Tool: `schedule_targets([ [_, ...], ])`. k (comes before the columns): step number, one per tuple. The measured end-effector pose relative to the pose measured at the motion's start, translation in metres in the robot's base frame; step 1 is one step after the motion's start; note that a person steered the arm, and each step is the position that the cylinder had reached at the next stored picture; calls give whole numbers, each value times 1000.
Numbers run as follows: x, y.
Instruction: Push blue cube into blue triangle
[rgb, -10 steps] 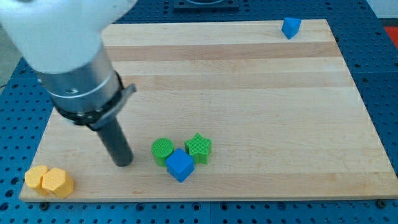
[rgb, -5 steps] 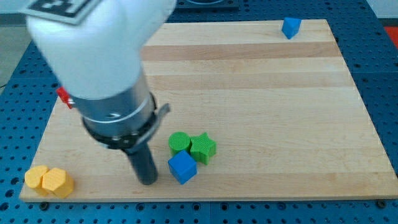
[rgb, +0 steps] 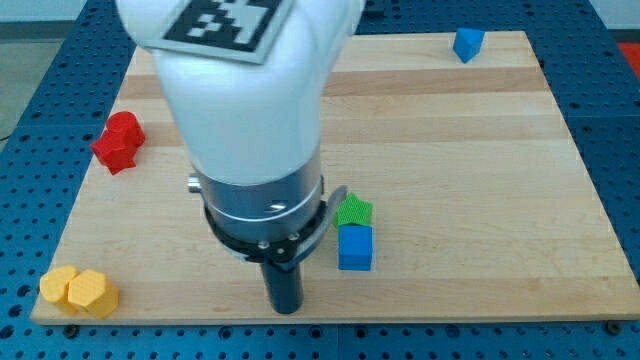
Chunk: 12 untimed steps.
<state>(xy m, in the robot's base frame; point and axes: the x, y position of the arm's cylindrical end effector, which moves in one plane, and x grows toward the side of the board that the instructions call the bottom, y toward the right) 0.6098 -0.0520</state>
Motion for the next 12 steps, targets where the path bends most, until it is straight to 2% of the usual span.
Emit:
schedule_targets([
  [1,-24,11],
  [3,-46,122],
  [5,-35,142],
  [6,-50,165],
  [7,-98,202],
  [8,-144,207],
  [9,-160,207],
  [10,-156,207],
  [11,-195,206],
  [12,-262,207],
])
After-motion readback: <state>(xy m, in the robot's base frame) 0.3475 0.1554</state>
